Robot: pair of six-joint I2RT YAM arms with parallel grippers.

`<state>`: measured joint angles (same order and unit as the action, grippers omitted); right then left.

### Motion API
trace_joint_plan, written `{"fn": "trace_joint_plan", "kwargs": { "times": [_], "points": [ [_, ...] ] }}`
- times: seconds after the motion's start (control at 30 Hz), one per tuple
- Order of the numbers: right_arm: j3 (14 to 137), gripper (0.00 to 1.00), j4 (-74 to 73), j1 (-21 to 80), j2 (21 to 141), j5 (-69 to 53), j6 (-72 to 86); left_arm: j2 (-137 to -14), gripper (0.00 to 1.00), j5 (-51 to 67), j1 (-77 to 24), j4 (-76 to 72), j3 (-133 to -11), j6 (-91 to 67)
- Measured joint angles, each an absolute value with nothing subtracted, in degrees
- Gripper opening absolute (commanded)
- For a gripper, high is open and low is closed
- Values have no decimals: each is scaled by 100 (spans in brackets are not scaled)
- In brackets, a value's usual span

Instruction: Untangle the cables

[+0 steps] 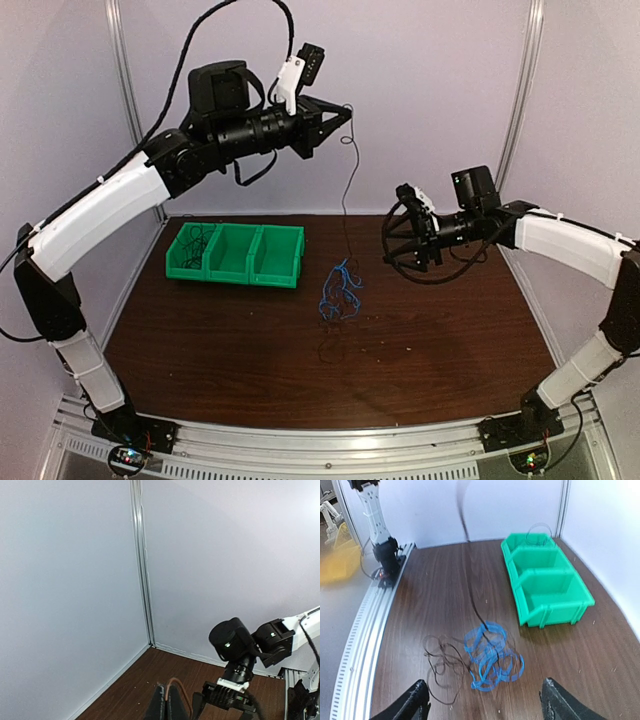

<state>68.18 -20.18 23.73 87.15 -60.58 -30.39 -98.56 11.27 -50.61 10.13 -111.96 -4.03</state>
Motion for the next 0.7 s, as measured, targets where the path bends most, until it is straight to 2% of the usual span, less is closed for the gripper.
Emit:
{"fn": "trace_joint_plan", "kwargs": {
  "times": [0.1,0.17,0.23,0.27,0.33,0.4,0.43,0.5,0.7],
  "points": [
    [6875,79,-1584,2729,8283,-6045,-2687,-9859,0,1111,-5061,1219,-11198,-399],
    [7076,79,-1363,2969,8416,-6027,-2497,-9861,0,1114,-5061,1304,-11214,-399],
    [7262,70,-1146,3183,8729,-5935,-2351,-9865,0,1116,-5061,1391,-11260,-401],
    [7303,60,-1066,3260,8868,-5874,-2324,-9874,0,1118,-5061,1431,-11308,-401],
    [7356,31,-849,3428,9238,-5714,-2137,-9880,0,1129,-5061,1492,-11404,-408],
    [7354,16,-613,3498,9546,-5594,-2005,-9883,0,1140,-5061,1527,-11544,-419],
    [7343,11,-456,3533,9703,-5527,-1876,-9887,0,1140,-5061,1559,-11642,-421],
    [7255,7,-60,3562,9957,-5404,-1599,-9889,0,1138,-5061,1684,-11900,-423],
    [6899,6,596,3559,10331,-5043,-1350,-9887,0,827,-5061,1966,-12827,-421]
  ]
}}
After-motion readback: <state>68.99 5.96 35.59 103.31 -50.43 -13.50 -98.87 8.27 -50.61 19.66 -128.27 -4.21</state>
